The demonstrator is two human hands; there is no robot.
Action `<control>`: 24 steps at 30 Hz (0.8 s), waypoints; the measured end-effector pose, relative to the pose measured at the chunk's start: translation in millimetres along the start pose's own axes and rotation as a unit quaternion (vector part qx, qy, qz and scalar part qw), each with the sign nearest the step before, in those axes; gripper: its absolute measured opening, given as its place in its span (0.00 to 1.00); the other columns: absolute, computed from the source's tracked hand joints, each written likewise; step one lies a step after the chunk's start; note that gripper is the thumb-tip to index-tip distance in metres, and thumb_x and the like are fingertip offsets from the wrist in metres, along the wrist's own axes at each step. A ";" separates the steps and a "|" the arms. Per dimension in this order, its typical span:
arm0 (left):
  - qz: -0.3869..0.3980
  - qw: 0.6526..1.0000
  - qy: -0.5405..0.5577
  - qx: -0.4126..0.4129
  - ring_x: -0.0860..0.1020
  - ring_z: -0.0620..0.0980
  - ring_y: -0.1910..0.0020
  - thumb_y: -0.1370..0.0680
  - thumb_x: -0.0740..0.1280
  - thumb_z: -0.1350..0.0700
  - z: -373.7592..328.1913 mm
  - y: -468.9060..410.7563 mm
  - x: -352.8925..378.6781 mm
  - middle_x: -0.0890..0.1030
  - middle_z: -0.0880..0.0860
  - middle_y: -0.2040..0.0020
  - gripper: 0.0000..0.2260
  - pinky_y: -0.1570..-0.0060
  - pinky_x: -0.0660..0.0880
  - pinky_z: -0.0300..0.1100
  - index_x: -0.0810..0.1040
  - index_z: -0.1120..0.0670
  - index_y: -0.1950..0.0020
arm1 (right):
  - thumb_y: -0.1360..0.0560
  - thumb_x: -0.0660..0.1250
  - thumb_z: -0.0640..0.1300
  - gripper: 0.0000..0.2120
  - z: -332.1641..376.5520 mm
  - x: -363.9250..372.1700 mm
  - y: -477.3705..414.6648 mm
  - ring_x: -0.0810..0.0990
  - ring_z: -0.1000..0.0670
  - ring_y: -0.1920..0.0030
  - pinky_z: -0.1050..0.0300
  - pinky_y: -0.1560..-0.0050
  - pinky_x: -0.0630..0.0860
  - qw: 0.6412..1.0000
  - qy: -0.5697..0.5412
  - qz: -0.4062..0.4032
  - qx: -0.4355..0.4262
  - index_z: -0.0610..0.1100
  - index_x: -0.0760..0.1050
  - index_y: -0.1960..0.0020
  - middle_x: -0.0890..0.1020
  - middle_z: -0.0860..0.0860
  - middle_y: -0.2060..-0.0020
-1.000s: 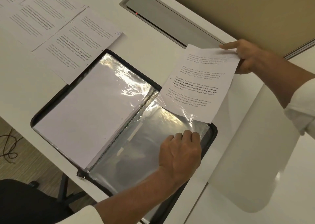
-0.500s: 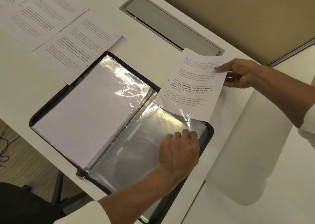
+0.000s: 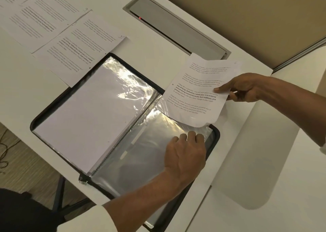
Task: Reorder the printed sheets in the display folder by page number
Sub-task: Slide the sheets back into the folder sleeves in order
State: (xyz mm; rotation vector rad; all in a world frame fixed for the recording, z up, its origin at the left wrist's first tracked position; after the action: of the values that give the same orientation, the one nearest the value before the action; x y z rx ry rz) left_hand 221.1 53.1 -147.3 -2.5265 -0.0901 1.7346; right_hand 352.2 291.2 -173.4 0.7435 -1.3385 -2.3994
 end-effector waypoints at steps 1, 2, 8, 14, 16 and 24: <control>-0.001 1.000 -0.002 0.001 0.75 0.49 0.70 0.27 0.75 0.55 -0.2 0.3 -0.7 0.78 0.51 0.65 0.06 0.69 0.76 0.43 0.79 0.54 0.56 | 0.27 0.78 0.32 0.22 -0.1 0.4 -0.4 0.89 0.42 0.52 0.62 0.74 0.79 1.000 -0.007 0.001 0.000 0.45 0.81 0.36 0.89 0.45 0.48; -0.001 1.000 -0.005 0.002 0.75 0.49 0.69 0.27 0.75 0.55 -0.6 0.5 -1.6 0.78 0.52 0.64 0.06 0.68 0.76 0.44 0.79 0.54 0.56 | 0.27 0.77 0.32 0.22 0.1 0.7 -0.9 0.89 0.42 0.51 0.61 0.72 0.81 1.000 -0.011 0.001 -0.002 0.44 0.81 0.35 0.89 0.45 0.48; -0.008 1.000 -0.019 0.006 0.78 0.51 0.64 0.31 0.77 0.57 -2.8 1.7 -6.7 0.82 0.54 0.56 0.06 0.68 0.77 0.45 0.82 0.55 0.59 | 0.27 0.76 0.31 0.22 1.9 1.3 -0.9 0.88 0.40 0.48 0.54 0.66 0.86 0.999 -0.034 -0.005 -0.018 0.42 0.81 0.35 0.88 0.44 0.47; -0.006 0.999 -0.033 0.003 0.80 0.52 0.61 0.32 0.80 0.58 -1.8 3.2 -10.3 0.83 0.56 0.52 0.09 0.67 0.78 0.45 0.82 0.56 0.57 | 0.26 0.75 0.30 0.22 1.9 3.5 0.5 0.89 0.39 0.51 0.52 0.64 0.86 0.998 -0.063 -0.005 -0.028 0.42 0.80 0.34 0.88 0.43 0.47; -0.001 0.999 -0.036 -0.004 0.82 0.53 0.58 0.32 0.81 0.56 -0.4 3.7 -9.2 0.84 0.56 0.51 0.11 0.65 0.80 0.46 0.83 0.57 0.54 | 0.25 0.74 0.29 0.22 2.0 4.4 2.2 0.89 0.38 0.50 0.51 0.64 0.86 0.997 -0.069 -0.003 -0.032 0.43 0.80 0.34 0.88 0.43 0.47; -0.029 0.999 -0.041 -0.007 0.82 0.54 0.50 0.20 0.73 0.45 0.0 1.6 -15.9 0.84 0.55 0.50 0.14 0.59 0.82 0.48 0.83 0.56 0.50 | 0.26 0.74 0.29 0.21 -8.6 8.3 5.9 0.88 0.36 0.48 0.44 0.56 0.87 0.996 -0.083 0.014 -0.028 0.44 0.80 0.36 0.88 0.42 0.47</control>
State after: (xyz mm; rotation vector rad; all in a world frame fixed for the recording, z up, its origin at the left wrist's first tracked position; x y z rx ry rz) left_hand 215.4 50.1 -132.7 -2.4360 -0.1804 1.8210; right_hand 350.3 278.1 -174.5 0.5162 -1.3283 -2.5123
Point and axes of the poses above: each hand's wrist, its own y-axis away from the middle knuckle, its own x-axis out of the palm, z = x × y, the point moved 8 cm from there along -y, towards the middle knuckle
